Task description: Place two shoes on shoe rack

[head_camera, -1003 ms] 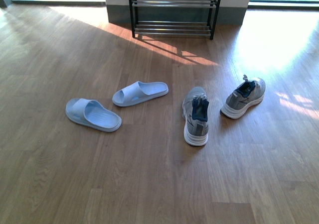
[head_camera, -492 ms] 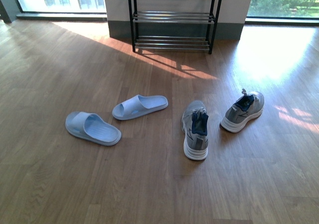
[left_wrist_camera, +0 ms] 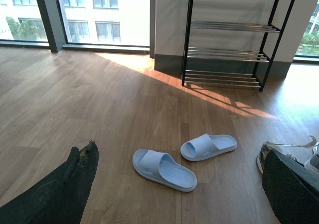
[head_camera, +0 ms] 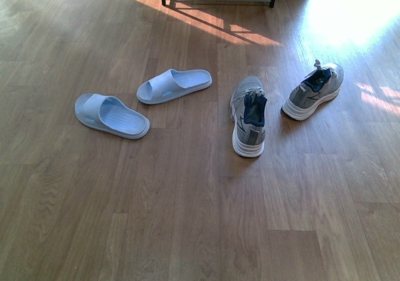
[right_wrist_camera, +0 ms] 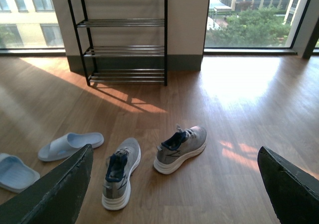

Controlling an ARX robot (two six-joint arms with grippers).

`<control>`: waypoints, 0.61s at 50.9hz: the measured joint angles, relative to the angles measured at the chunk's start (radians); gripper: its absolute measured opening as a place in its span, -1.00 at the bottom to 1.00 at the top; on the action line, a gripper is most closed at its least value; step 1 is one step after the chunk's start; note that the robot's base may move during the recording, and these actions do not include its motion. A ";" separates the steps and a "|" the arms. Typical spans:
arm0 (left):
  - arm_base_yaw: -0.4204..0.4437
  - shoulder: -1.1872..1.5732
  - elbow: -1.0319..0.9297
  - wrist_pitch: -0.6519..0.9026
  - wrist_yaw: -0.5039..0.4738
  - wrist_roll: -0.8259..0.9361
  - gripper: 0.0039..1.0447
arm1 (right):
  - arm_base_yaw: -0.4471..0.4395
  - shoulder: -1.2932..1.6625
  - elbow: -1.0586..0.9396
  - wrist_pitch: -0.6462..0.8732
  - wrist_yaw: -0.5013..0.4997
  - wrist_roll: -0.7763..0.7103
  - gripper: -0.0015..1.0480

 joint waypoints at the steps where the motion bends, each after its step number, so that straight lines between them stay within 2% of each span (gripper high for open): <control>1: 0.000 0.000 0.000 0.000 0.000 0.000 0.83 | 0.000 0.000 0.000 0.000 0.000 0.000 0.82; 31: 0.000 0.000 0.000 0.000 0.000 0.000 0.83 | 0.000 0.000 0.000 0.000 0.000 0.000 0.82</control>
